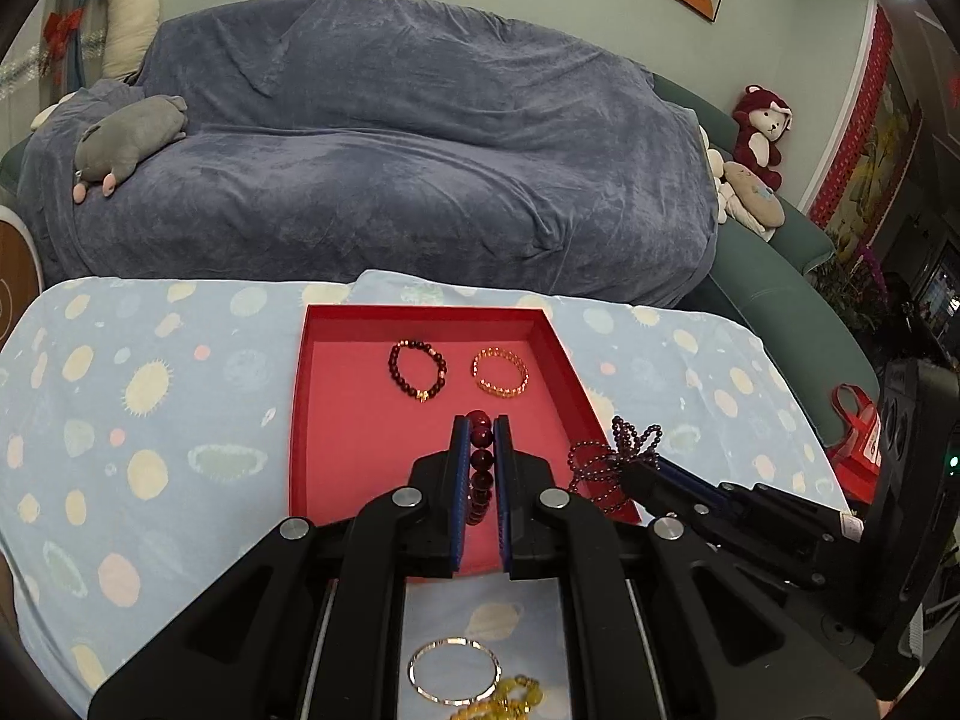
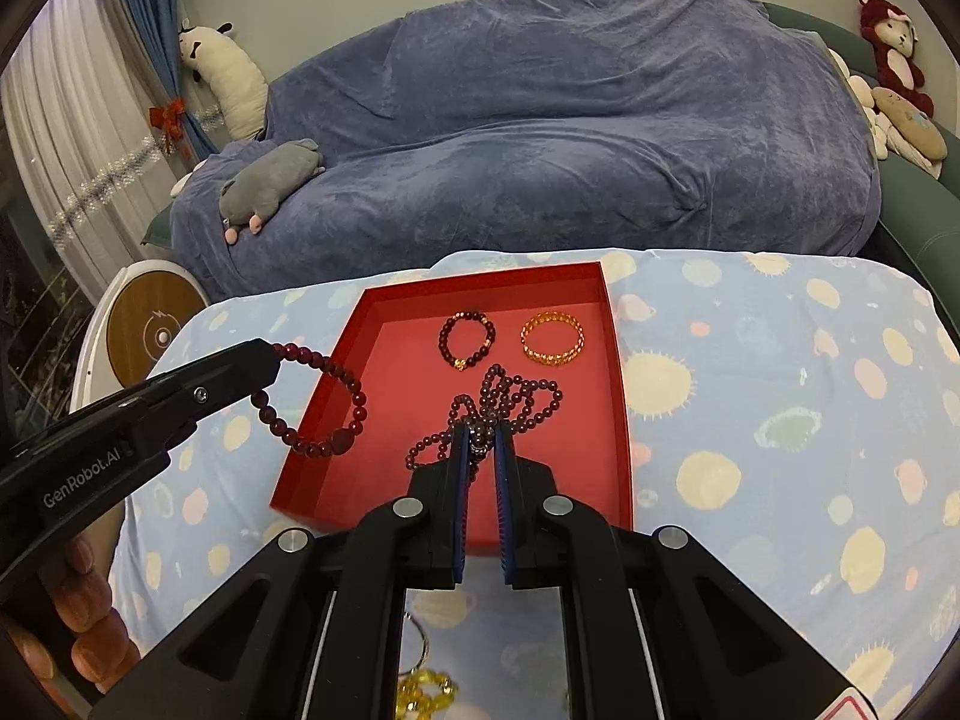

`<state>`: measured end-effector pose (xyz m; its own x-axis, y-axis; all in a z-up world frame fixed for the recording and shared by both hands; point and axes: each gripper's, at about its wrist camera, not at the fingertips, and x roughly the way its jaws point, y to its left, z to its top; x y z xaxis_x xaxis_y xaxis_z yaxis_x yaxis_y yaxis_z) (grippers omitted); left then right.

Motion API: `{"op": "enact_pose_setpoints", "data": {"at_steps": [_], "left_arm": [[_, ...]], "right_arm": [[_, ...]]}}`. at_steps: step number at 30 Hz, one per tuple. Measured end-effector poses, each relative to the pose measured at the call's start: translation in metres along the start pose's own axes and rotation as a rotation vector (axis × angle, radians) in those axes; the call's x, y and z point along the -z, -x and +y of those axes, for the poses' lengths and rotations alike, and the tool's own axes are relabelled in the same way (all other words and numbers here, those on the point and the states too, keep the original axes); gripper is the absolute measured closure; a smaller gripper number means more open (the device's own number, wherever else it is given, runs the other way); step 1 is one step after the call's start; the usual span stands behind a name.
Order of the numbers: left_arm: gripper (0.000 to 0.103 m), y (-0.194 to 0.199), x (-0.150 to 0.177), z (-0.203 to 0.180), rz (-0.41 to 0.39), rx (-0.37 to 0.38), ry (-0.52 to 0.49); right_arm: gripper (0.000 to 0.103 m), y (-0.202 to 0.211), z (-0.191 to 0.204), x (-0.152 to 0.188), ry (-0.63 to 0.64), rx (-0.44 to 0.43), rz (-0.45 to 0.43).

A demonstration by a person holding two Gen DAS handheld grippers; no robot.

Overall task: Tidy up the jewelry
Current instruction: 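Carry both pieces into the red box and open both tools, then grasp yellow-green charm bracelet with left tool while right tool moves toward orange bracelet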

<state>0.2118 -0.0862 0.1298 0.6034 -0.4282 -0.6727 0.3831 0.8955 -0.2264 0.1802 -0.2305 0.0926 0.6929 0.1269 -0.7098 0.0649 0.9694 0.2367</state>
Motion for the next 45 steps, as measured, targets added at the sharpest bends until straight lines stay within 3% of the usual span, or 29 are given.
{"op": "enact_pose_setpoints", "data": {"at_steps": [6, 12, 23, 27, 28, 29, 31, 38, 45], "left_arm": [[0.095, -0.052, -0.017, 0.016, 0.037, 0.035, 0.053], [0.095, -0.1, -0.015, 0.03, 0.098, 0.013, 0.066], [0.095, -0.134, 0.002, 0.054, 0.147, -0.048, 0.065], [0.095, -0.136, 0.004, 0.061, 0.152, -0.069, 0.081], [0.091, -0.135, 0.005, 0.062, 0.154, -0.073, 0.084], [0.087, -0.134, 0.004, 0.063, 0.152, -0.079, 0.085], [0.065, -0.126, 0.001, 0.063, 0.124, -0.102, 0.083], [0.064, -0.093, -0.008, 0.059, 0.067, -0.125, 0.046], [0.064, -0.051, -0.001, 0.056, 0.034, -0.139, 0.046]], "right_arm": [[0.095, -0.05, -0.007, -0.022, 0.006, 0.005, 0.031], [0.095, -0.095, -0.015, -0.028, -0.006, 0.016, 0.086], [0.092, -0.14, -0.026, -0.018, -0.022, 0.043, 0.167], [0.088, -0.139, -0.026, -0.017, 0.009, 0.074, 0.146], [0.081, -0.136, -0.026, -0.017, 0.014, 0.083, 0.134], [0.074, -0.132, -0.026, -0.018, 0.016, 0.088, 0.119], [0.071, -0.122, -0.027, -0.02, 0.017, 0.094, 0.084], [0.07, -0.083, -0.028, -0.029, 0.015, 0.092, 0.028], [0.07, -0.038, -0.023, -0.016, 0.025, 0.099, 0.007]]}}
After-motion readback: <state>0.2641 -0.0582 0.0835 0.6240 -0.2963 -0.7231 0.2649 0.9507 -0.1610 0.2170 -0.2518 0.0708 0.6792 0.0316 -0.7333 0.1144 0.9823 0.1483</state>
